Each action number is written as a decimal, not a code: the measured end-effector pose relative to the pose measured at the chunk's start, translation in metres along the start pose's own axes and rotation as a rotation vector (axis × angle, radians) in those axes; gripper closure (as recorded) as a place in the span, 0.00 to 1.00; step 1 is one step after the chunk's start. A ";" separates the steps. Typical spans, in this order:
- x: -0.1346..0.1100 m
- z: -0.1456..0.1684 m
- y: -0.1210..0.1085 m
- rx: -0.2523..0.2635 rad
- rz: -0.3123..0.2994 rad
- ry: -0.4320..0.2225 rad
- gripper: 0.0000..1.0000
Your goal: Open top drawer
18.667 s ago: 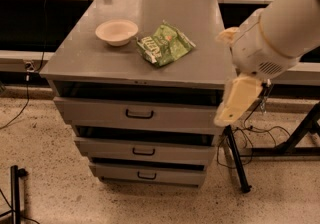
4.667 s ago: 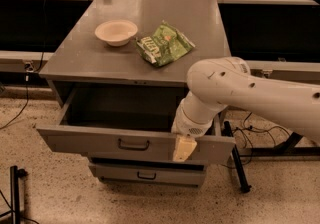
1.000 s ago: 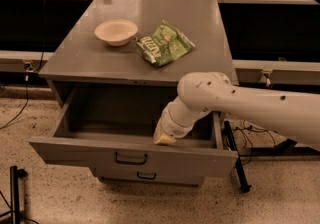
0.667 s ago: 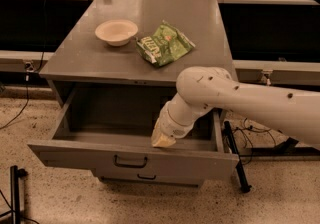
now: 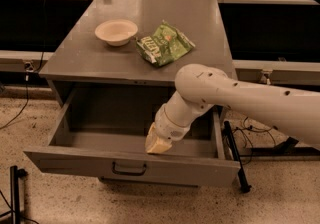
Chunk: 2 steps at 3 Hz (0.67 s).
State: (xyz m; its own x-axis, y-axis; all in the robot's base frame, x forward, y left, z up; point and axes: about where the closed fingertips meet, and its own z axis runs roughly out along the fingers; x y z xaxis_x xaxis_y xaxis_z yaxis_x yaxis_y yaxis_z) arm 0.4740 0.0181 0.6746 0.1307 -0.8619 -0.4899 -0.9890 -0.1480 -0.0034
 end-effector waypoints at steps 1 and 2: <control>-0.009 0.002 0.016 -0.085 -0.008 -0.081 1.00; -0.017 -0.021 0.032 -0.106 -0.043 -0.147 1.00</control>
Offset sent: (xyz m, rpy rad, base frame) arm -0.0456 -0.0118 0.0663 0.2020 0.0737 0.1247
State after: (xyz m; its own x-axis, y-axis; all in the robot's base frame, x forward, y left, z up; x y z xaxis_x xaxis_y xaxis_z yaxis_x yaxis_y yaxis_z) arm 0.4417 0.0179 0.7015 0.1531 -0.7748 -0.6134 -0.9689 -0.2398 0.0611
